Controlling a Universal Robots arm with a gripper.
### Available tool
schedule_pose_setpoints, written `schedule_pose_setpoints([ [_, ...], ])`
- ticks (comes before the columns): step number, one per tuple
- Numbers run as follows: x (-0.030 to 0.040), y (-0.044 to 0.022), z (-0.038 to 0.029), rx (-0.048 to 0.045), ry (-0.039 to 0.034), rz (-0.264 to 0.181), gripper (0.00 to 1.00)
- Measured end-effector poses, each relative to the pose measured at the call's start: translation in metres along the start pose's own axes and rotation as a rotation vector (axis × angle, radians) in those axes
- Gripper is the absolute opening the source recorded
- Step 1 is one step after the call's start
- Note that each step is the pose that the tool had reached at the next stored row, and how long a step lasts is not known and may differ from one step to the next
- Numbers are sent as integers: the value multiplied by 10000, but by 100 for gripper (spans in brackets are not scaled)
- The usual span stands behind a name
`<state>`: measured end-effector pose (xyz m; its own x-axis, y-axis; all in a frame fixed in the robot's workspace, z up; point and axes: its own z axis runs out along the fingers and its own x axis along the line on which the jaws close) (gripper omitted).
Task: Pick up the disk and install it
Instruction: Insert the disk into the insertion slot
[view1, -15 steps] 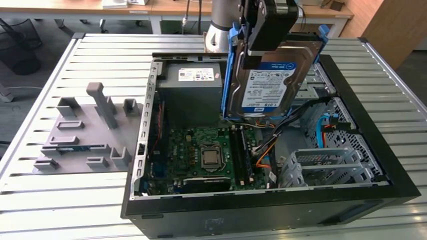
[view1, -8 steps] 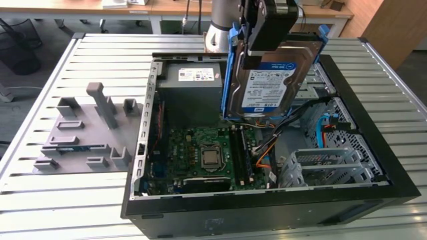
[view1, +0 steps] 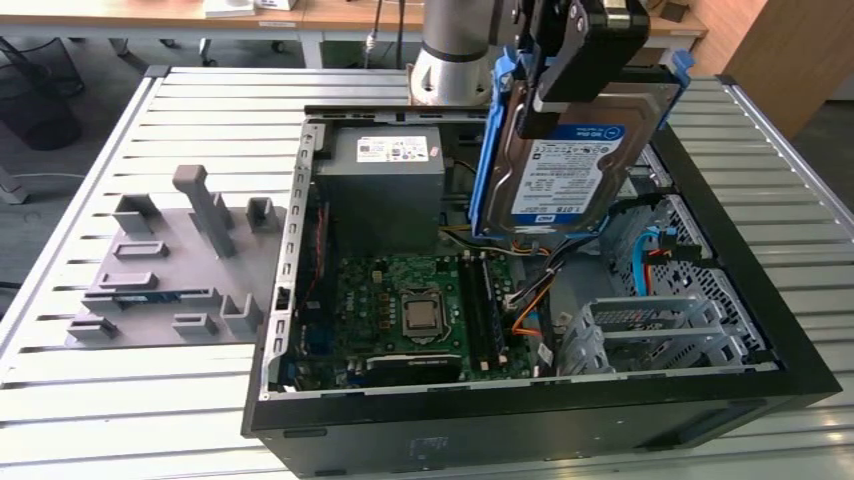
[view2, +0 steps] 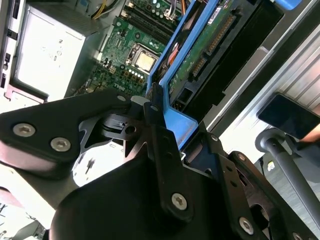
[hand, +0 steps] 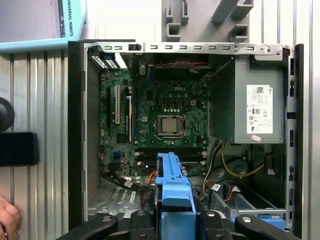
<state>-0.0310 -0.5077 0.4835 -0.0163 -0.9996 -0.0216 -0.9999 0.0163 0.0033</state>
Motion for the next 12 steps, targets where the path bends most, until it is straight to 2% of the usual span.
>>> schedule_pose_setpoints([
  [8,8,-73,0,1,-2,0,36],
  [11,35,-75,-2,0,2,-1,36],
  [12,103,-75,-2,1,0,0,36],
])
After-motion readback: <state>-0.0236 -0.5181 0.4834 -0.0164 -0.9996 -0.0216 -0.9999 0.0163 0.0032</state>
